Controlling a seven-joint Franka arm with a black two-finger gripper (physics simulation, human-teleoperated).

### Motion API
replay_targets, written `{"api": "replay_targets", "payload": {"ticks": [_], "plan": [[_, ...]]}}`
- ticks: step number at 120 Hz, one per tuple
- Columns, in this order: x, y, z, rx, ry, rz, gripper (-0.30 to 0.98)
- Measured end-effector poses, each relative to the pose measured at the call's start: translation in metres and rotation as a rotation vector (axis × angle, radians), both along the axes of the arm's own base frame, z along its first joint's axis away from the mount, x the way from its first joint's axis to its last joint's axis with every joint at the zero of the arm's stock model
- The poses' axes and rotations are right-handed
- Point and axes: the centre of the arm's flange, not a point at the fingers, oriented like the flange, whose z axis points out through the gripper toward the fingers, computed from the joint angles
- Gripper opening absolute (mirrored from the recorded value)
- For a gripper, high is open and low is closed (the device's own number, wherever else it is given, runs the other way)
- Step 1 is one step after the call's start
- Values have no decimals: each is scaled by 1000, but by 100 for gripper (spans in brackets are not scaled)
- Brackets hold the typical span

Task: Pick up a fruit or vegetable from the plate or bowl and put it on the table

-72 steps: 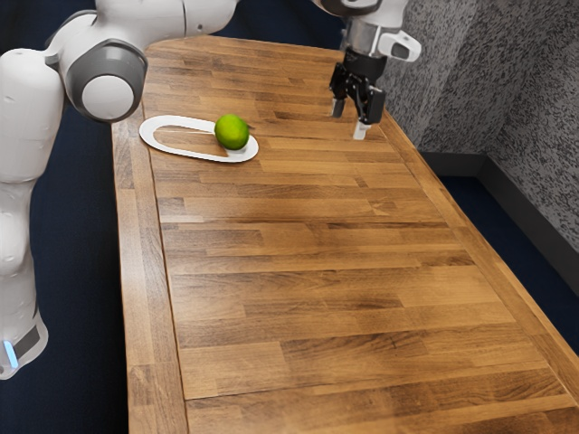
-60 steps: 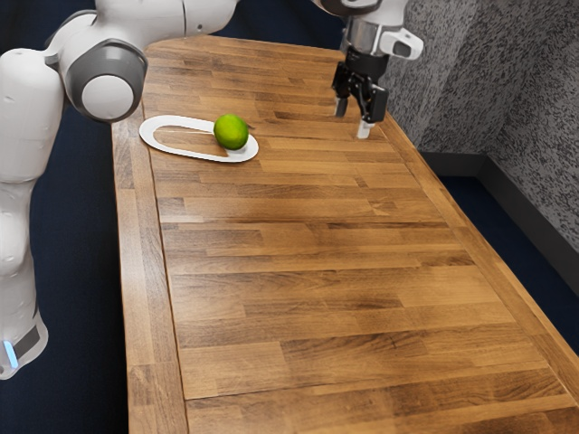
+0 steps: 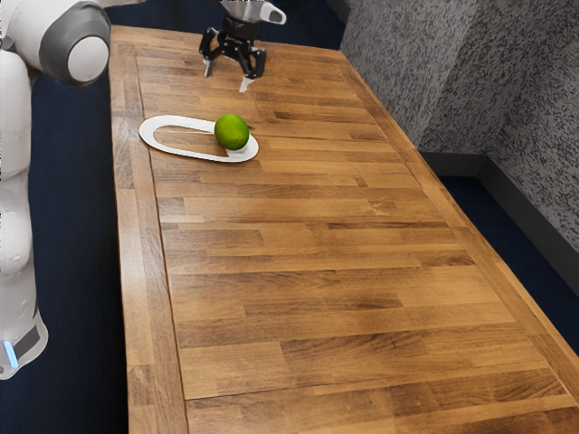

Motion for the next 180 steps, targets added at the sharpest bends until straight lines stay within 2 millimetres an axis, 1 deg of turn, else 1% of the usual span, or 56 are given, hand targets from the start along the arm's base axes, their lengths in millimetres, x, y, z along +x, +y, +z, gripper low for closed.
{"api": "replay_targets", "payload": {"ticks": [5, 12, 18, 26, 34, 42, 54, 65, 74, 82, 91, 112, 134, 146, 162, 172, 180], "plan": [[1, 6, -8, 6, 4, 32, 69], [12, 0, -16, 17, 5, 45, 69], [18, -3, -18, 25, 3, 61, 69], [17, 1, -17, 35, -3, 100, 69], [12, 12, -20, 41, -2, 149, 69], [14, 20, -34, 22, 7, 212, 69], [29, 19, -56, -4, 21, 297, 69], [37, 19, -64, -10, 21, 377, 69], [33, 29, -66, -19, 11, 472, 69], [37, 34, -74, -14, 11, 544, 69], [38, 39, -75, -8, 2, 615, 69], [25, 59, -77, 13, 3, 767, 69], [17, 68, -79, 39, 15, 849, 69], [5, 81, -84, 39, 29, 899, 69], [2, 85, -92, 41, 43, 930, 69], [12, 80, -100, 42, 46, 924, 69], [20, 74, -102, 41, 42, 911, 69]]}}
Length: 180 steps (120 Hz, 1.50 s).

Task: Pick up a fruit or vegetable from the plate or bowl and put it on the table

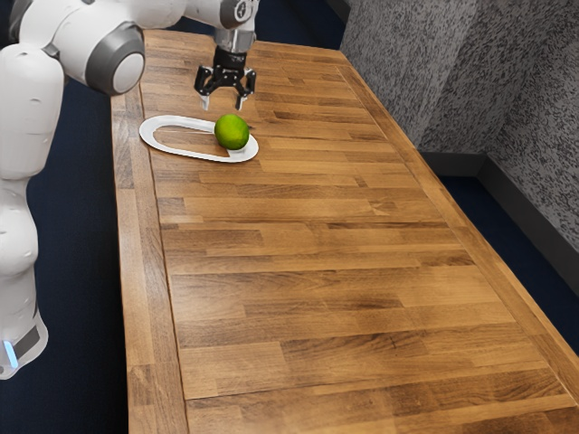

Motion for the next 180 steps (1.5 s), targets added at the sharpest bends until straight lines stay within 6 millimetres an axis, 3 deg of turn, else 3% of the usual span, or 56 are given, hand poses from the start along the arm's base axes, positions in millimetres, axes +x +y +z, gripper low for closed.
{"api": "replay_targets", "payload": {"ticks": [64, 88, 132, 164, 180], "plan": [[18, 5, -29, 20, 7, -73, 69], [32, -5, -42, 9, 6, -118, 69], [42, -4, -67, -10, 2, -134, 68], [44, -5, -63, -6, -5, -149, 40], [48, -6, -41, 8, -18, -164, 23]]}}
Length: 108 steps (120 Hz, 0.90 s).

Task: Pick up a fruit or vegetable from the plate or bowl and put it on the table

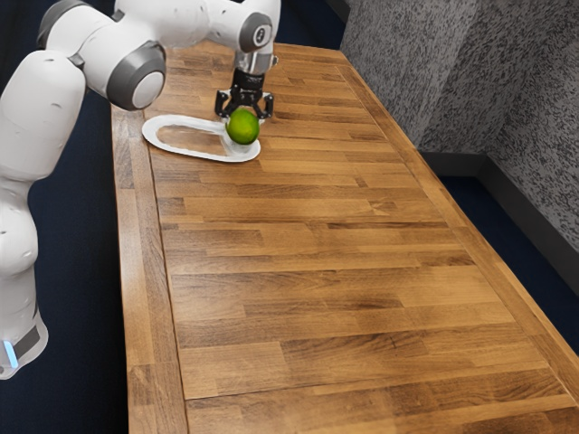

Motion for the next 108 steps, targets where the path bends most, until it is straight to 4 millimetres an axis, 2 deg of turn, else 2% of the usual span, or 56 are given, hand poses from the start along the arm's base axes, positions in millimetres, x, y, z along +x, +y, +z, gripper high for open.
{"api": "replay_targets", "payload": {"ticks": [9, 16, 21, 26, 36, 48, 57, 65, 74, 102, 108], "plan": [[2, -4, 17, 6, -11, -13, 17], [15, -18, 42, 26, -34, -49, 15], [33, -40, 58, 40, -52, -95, 15], [53, -66, 66, 39, -65, -149, 15], [83, -113, 63, 13, -70, -242, 15], [98, -134, 51, -5, -56, -286, 14], [116, -153, 49, -4, -74, -324, 33], [123, -159, 46, -4, -84, -335, 45], [126, -159, 37, -6, -79, -330, 53], [128, -155, 32, -5, -79, -311, 62], [133, -159, 34, 0, -90, -316, 64]]}}
